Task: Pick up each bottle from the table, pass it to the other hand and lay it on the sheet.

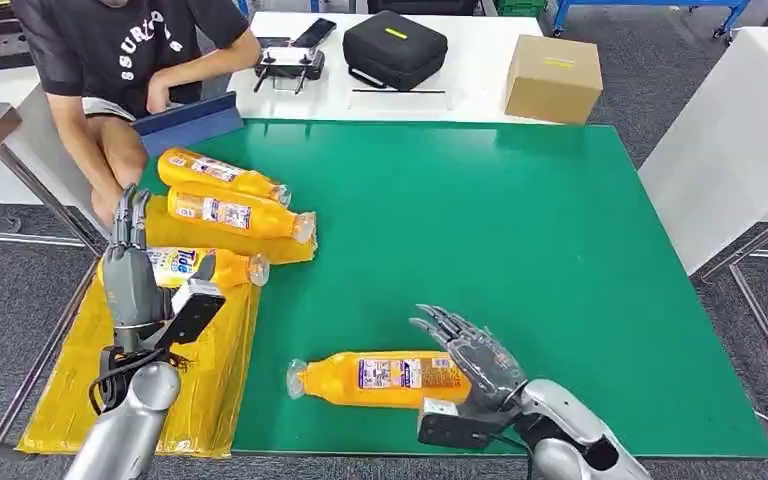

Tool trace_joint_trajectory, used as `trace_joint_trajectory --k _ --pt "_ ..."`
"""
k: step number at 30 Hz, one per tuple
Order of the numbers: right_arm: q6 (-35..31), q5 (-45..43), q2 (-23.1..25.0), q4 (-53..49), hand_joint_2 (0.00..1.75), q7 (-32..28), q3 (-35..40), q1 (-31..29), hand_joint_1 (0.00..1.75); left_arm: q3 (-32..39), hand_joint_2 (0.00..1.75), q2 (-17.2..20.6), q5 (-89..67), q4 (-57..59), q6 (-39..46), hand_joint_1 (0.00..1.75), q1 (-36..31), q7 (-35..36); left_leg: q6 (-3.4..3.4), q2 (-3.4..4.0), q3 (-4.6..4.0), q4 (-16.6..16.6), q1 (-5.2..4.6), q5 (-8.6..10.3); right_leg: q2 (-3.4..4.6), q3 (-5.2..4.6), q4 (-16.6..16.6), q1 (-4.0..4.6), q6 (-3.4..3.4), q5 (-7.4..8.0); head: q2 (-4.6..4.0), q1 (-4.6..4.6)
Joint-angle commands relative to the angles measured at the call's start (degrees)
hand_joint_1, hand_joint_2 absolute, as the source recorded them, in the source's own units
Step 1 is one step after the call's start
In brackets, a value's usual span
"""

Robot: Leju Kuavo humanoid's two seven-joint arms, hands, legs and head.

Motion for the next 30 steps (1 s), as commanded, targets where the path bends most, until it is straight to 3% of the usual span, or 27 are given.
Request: trace_joint_trajectory --k 1,10,16,30 --pt "-7.86 5.48 -1.00 -6.94 1.75 0.15 -2.39 2.92 0.00 3.58 1.75 -1.46 -0.76 6.04 0.71 0.00 -1.36 -0.21 -0.18 0.03 0.15 -0.01 0.01 -0.07 -0.02 0.15 -0.02 0.01 -0.11 -0.07 0.00 0.02" --pt "-4.18 1.46 0.31 -2.79 1.75 -2.10 2.04 2.00 0.00 4.80 1.75 -1.60 -0.33 7.36 1.11 0.00 -2.06 -0.30 -0.27 0.08 0.21 -0.05 0.07 -0.09 0.04 0.20 -0.08 0.06 -0.18 -0.06 0.00 0.02" --pt "-5.01 6.14 4.08 6.40 1.75 2.26 4.76 -0.07 0.00 4.77 1.75 -2.28 -0.77 5.87 0.70 0.00 -1.41 0.19 -0.36 0.19 0.36 -0.08 0.10 -0.15 0.14 0.35 -0.14 0.10 -0.23 -0.07 0.00 0.00" --pt "-6.27 8.71 8.00 19.07 1.75 4.52 6.06 -5.47 0.00 4.34 1.75 -2.18 -1.18 5.09 0.83 0.00 -0.47 0.82 -0.17 0.13 0.14 -0.07 0.06 -0.05 0.11 0.14 -0.10 0.06 -0.11 0.00 0.00 0.02"
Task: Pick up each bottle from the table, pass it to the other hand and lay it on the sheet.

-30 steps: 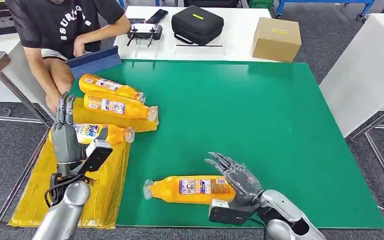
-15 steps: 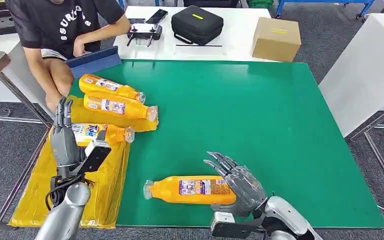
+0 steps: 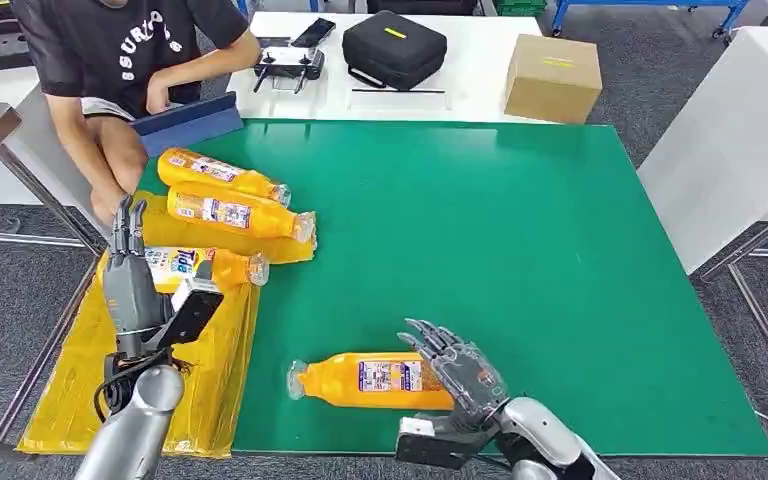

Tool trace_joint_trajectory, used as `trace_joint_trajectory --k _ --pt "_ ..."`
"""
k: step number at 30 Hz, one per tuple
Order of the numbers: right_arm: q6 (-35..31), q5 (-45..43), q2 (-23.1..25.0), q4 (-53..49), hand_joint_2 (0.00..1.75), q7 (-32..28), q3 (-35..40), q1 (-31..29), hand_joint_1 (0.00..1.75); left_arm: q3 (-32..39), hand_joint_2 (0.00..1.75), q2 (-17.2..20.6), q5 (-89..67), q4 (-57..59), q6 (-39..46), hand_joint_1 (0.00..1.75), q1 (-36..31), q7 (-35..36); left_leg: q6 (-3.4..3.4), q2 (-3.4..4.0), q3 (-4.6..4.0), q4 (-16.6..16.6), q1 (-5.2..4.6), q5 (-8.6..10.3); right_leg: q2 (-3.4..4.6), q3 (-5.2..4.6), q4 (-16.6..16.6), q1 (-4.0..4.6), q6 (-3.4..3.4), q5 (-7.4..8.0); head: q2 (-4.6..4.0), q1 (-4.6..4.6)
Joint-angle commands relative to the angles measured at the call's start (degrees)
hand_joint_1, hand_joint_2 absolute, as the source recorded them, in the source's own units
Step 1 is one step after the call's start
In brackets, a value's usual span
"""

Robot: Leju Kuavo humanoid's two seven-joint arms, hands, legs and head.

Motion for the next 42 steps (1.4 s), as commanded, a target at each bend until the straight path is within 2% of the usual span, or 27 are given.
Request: trace_joint_trajectory --k 1,10,13,20,21,22,23,25,33,38,39,40,42 --pt "-1.50 1.76 4.53 14.14 1.75 1.77 2.86 -5.43 0.00 0.78 1.75 -0.02 0.11 2.14 -0.11 0.00 -0.45 0.32 -0.27 0.19 0.31 -0.07 0.08 -0.10 0.16 0.28 -0.13 0.08 -0.17 -0.02 0.00 0.00" --pt "-1.86 2.57 5.06 15.77 1.75 2.62 3.23 -5.73 0.00 0.39 1.75 -0.04 0.24 2.60 0.01 0.00 -0.75 0.26 -0.26 0.09 0.28 -0.04 0.06 -0.10 0.06 0.27 -0.08 0.06 -0.16 -0.07 0.00 0.00" --pt "-2.14 8.26 5.04 18.37 1.75 7.28 3.51 -5.76 0.00 -0.32 1.75 0.15 0.85 3.25 0.32 0.00 -1.13 0.07 -0.32 0.10 0.34 -0.05 0.08 -0.12 0.06 0.33 -0.09 0.07 -0.20 -0.08 0.00 0.00" --pt "-0.24 9.60 5.46 22.58 1.75 8.05 4.03 -5.75 0.02 -0.72 1.75 0.46 1.71 3.12 0.72 0.00 -0.74 -0.28 -0.21 0.04 0.29 -0.07 0.06 -0.04 0.00 0.26 -0.11 0.05 -0.13 -0.02 0.00 0.00" --pt "-0.22 9.53 5.67 23.31 1.75 7.99 4.10 -6.14 0.77 -0.78 1.75 0.50 1.86 3.18 0.74 0.00 -0.68 -0.31 -0.31 0.06 0.39 -0.08 0.09 -0.07 0.01 0.36 -0.14 0.08 -0.19 -0.04 0.00 0.00" --pt "-0.22 9.53 5.67 23.31 1.75 7.99 4.10 -6.14 1.33 -0.78 1.75 0.50 1.86 3.18 0.74 0.00 -0.68 -0.31 -0.21 0.06 0.34 -0.08 0.09 -0.03 0.01 0.30 -0.14 0.07 -0.13 -0.01 0.00 0.00" --pt "-0.08 9.49 5.74 23.72 1.75 7.99 4.17 -6.40 1.62 -0.80 1.75 0.57 2.04 3.16 0.73 0.00 -0.61 -0.38 -0.17 0.08 0.34 -0.07 0.07 -0.02 0.00 0.26 -0.11 0.05 -0.11 -0.01 0.00 0.00" --pt "0.14 9.51 5.83 23.85 1.75 7.98 4.29 -6.69 1.75 -0.82 1.75 0.59 2.17 3.13 0.76 0.00 -0.63 -0.42 -0.22 0.14 0.45 -0.08 0.10 -0.03 0.03 0.33 -0.14 0.08 -0.16 0.01 0.00 -0.02" --pt "0.93 8.89 6.66 23.38 1.75 7.42 3.84 -7.12 1.75 -0.50 1.75 0.97 2.51 1.84 0.47 0.00 -0.09 -0.23 -0.42 0.13 0.66 -0.11 0.11 -0.06 0.02 -0.07 -0.16 0.09 -0.48 -0.03 0.00 0.00" --pt "-0.69 8.03 7.03 21.97 1.75 6.80 2.59 -6.94 1.75 -0.27 1.75 0.98 2.53 1.20 0.59 0.00 0.43 -0.17 -0.37 0.13 0.74 -0.12 0.10 -0.08 0.02 0.04 -0.15 0.08 -0.41 0.01 0.00 0.00" --pt "-3.17 7.59 7.26 20.32 1.75 6.47 1.29 -6.60 1.75 -0.19 1.75 1.05 2.43 0.82 0.70 0.00 0.68 -0.09 -0.40 0.17 0.72 -0.15 0.11 -0.08 0.06 0.14 -0.18 0.09 -0.43 0.04 0.00 0.00" --pt "-2.80 7.59 7.20 20.12 1.75 6.58 1.21 -7.02 1.75 -0.15 1.75 1.12 2.43 0.78 0.69 0.00 0.77 -0.09 -0.31 0.20 0.74 -0.09 0.09 -0.08 0.07 0.56 -0.11 0.08 -0.36 0.05 0.00 0.00" --pt "-2.80 7.59 7.20 20.12 1.75 6.58 1.21 -7.02 1.75 -0.15 1.75 1.12 2.43 0.78 0.69 0.00 0.77 -0.09 -0.28 0.21 0.72 -0.04 0.09 -0.05 0.06 0.54 -0.06 0.07 -0.35 0.06 0.00 0.00"
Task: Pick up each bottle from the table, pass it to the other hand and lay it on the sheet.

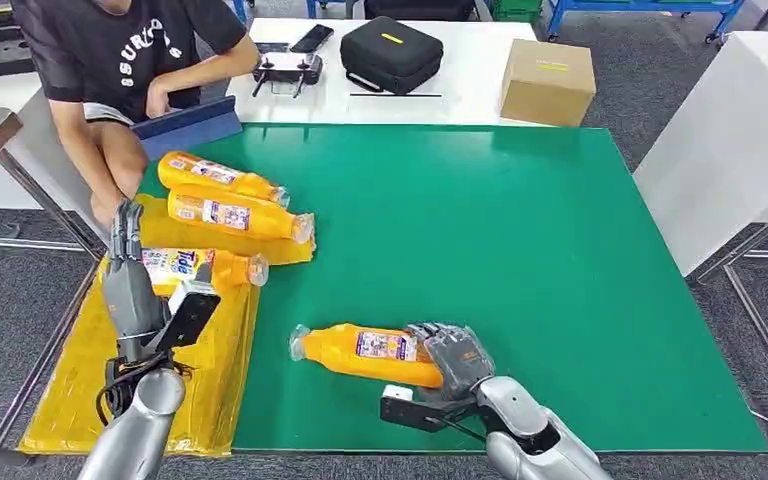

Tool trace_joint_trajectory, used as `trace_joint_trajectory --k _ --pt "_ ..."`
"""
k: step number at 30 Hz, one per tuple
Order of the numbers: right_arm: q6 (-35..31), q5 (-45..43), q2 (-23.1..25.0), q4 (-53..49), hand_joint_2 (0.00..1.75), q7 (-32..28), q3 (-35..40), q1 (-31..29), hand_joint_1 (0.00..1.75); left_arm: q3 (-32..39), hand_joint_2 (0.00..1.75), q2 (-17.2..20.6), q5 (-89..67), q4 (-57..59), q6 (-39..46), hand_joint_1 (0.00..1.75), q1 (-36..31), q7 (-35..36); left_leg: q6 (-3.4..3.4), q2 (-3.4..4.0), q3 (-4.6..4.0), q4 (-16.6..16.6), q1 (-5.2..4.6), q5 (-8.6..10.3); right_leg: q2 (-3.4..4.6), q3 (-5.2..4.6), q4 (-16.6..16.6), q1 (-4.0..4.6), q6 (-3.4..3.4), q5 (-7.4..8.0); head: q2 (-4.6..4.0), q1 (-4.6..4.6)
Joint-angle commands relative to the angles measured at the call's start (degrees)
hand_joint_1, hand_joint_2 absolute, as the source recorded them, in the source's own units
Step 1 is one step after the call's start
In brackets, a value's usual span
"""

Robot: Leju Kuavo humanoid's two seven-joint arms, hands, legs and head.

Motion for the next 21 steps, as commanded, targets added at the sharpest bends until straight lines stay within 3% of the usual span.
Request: trace_joint_trajectory --k 1,4,10,15,18,20,21 --pt "-1.52 -0.82 0.93 1.94 1.75 -0.21 -0.74 0.30 1.75 -0.06 1.75 1.26 0.16 0.80 0.05 0.00 -0.10 0.32 -0.28 -0.01 0.08 -0.02 0.09 -0.07 -0.03 0.09 -0.04 0.07 -0.18 -0.07 0.00 0.00" --pt "-1.52 -0.82 0.93 1.94 1.75 -0.21 -0.74 0.30 1.75 -0.06 1.75 1.26 0.16 0.80 0.05 0.00 -0.10 0.32 -0.29 -0.03 0.05 -0.01 0.10 -0.05 -0.04 0.05 -0.03 0.06 -0.19 -0.06 0.00 0.00" --pt "-14.57 0.02 2.39 -9.70 1.75 -0.83 -9.23 3.68 1.75 -0.70 1.75 0.76 1.61 -1.65 -1.97 0.00 0.67 -0.29 -0.17 -0.05 -0.06 0.02 0.08 -0.03 -0.04 -0.06 0.04 0.02 -0.11 -0.07 0.00 0.00" --pt "-26.77 -10.25 9.02 -12.03 1.75 -10.47 -19.44 3.53 1.75 -4.03 1.75 0.05 6.22 -3.91 -9.78 0.00 -0.22 -0.95 -0.29 -0.10 -0.40 0.14 0.10 -0.09 -0.03 -0.27 0.17 0.10 -0.17 -0.15 0.00 -0.02" --pt "-29.81 -17.03 12.36 -7.92 1.75 -15.59 -22.77 1.13 1.75 -6.46 1.75 0.15 14.90 -6.98 -19.29 0.00 0.05 -1.58 -0.18 -0.12 -0.43 0.06 0.09 0.01 -0.06 -0.33 0.07 0.09 -0.09 -0.06 0.00 0.00" --pt "-30.14 -17.51 12.72 -6.08 1.75 -16.52 -22.92 0.16 1.75 -7.06 1.75 -0.01 14.86 -7.98 -19.54 0.00 0.24 -0.79 -0.24 -0.10 -0.43 0.10 0.12 -0.03 -0.04 -0.31 0.08 0.12 -0.13 -0.08 0.00 0.02" --pt "-30.24 -21.71 13.64 -5.42 1.75 -18.96 -23.75 -0.24 1.75 -8.17 1.75 0.41 21.64 -9.07 -26.74 0.00 0.47 -1.20 -0.17 -0.10 -0.48 0.07 0.10 0.01 -0.03 -0.35 0.06 0.10 -0.09 -0.05 0.00 -0.02"
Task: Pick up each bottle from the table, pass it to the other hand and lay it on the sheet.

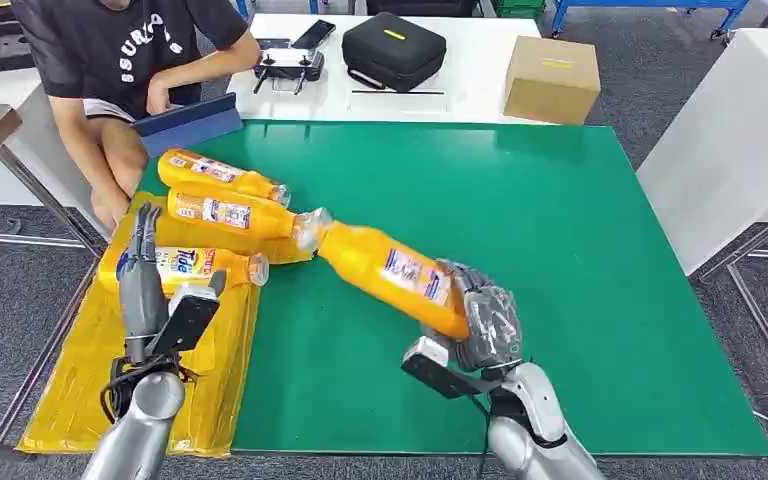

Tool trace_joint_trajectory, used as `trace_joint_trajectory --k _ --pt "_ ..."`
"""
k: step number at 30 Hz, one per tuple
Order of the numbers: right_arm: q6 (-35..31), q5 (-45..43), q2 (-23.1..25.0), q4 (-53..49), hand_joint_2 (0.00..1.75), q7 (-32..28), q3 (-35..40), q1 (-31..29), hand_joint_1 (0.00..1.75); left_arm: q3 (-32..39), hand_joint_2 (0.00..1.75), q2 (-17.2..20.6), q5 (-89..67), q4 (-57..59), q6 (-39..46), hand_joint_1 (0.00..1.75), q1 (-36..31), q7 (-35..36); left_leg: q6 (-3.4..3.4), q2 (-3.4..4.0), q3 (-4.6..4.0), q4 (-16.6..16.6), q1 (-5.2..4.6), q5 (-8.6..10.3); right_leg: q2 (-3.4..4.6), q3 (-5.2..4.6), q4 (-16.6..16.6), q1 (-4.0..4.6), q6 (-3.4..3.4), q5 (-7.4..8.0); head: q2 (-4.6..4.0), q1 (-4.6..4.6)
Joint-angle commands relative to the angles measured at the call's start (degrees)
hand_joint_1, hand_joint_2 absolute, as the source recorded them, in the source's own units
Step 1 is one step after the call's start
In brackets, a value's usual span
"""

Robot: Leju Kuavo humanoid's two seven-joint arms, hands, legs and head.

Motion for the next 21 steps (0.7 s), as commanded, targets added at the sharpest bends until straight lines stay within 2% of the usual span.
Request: trace_joint_trajectory --k 1,4,5,7,9,11,13,15,19,21 --pt "-2.53 -16.20 9.11 5.94 1.75 -11.16 -11.45 -4.82 1.75 -7.53 1.75 1.52 15.58 -7.02 -18.48 0.00 -0.53 -0.17 -0.24 0.08 0.03 0.07 0.05 -0.09 0.06 0.03 0.05 0.04 -0.14 -0.06 0.00 -0.02" --pt "2.90 -27.62 10.29 7.25 1.75 -17.39 -11.78 -5.48 1.75 -11.06 1.75 3.00 19.45 -10.64 -23.52 0.00 0.10 1.01 -0.22 0.17 -0.05 0.04 0.05 -0.09 0.15 -0.07 0.03 0.04 -0.13 -0.03 0.00 -0.02" --pt "2.99 -27.76 10.36 7.52 1.75 -17.50 -11.56 -5.48 1.75 -11.34 1.75 3.08 19.54 -11.12 -23.58 0.00 0.21 1.10 -0.29 0.20 -0.01 0.06 0.06 -0.14 0.17 -0.03 0.05 0.06 -0.17 -0.08 0.00 -0.02" --pt "8.73 -33.93 11.11 9.18 1.75 -18.61 -10.46 -6.23 1.75 -13.67 1.75 3.75 22.73 -11.40 -27.05 0.00 -0.15 1.24 -0.30 0.11 0.03 0.03 0.06 -0.14 0.08 0.03 0.02 0.05 -0.18 -0.10 0.00 -0.02" --pt "11.53 -35.72 12.67 15.73 1.75 -19.48 -8.15 -9.74 1.75 -16.64 1.75 3.81 24.00 -10.59 -28.83 0.00 -1.43 1.38 -0.29 0.17 0.05 0.02 0.05 -0.15 0.15 0.03 0.02 0.05 -0.18 -0.09 0.00 -0.02" --pt "10.82 -36.06 13.47 17.93 1.75 -20.37 -7.64 -10.94 1.75 -17.40 1.75 3.63 24.24 -10.17 -28.44 0.00 -1.92 1.90 -0.20 0.23 -0.04 0.01 0.05 -0.08 0.21 -0.06 0.01 0.05 -0.12 -0.01 0.00 -0.04" --pt "17.15 -36.12 14.54 26.30 1.75 -18.30 -3.11 -16.67 1.75 -20.67 1.75 3.49 26.04 -8.72 -30.40 0.00 -4.98 3.05 -0.27 0.19 0.00 0.00 0.06 -0.09 0.16 -0.03 0.01 0.06 -0.16 -0.04 0.00 -0.04" --pt "17.12 -34.70 17.66 33.80 1.75 -18.54 -1.06 -21.81 1.75 -23.69 1.75 2.05 26.08 -8.03 -30.77 0.00 -8.18 5.15 -0.26 0.26 -0.15 0.11 0.08 -0.07 0.23 -0.20 0.10 0.08 -0.15 0.02 0.00 0.00" --pt "17.98 -34.48 19.25 36.71 1.75 -18.55 0.18 -24.09 1.75 -25.47 1.75 1.46 25.90 -7.85 -30.83 0.00 -10.14 6.20 -0.29 0.24 -0.20 0.04 0.08 0.02 0.17 -0.28 0.09 0.07 -0.24 0.12 0.00 0.00" --pt "18.30 -32.68 21.68 40.57 1.75 -19.34 2.61 -26.20 1.75 -27.13 1.75 0.72 25.95 -7.85 -30.85 0.00 -11.72 7.34 -0.43 0.17 -0.12 0.09 0.12 -0.04 0.09 -0.19 0.14 0.10 -0.35 0.04 0.00 -0.02"
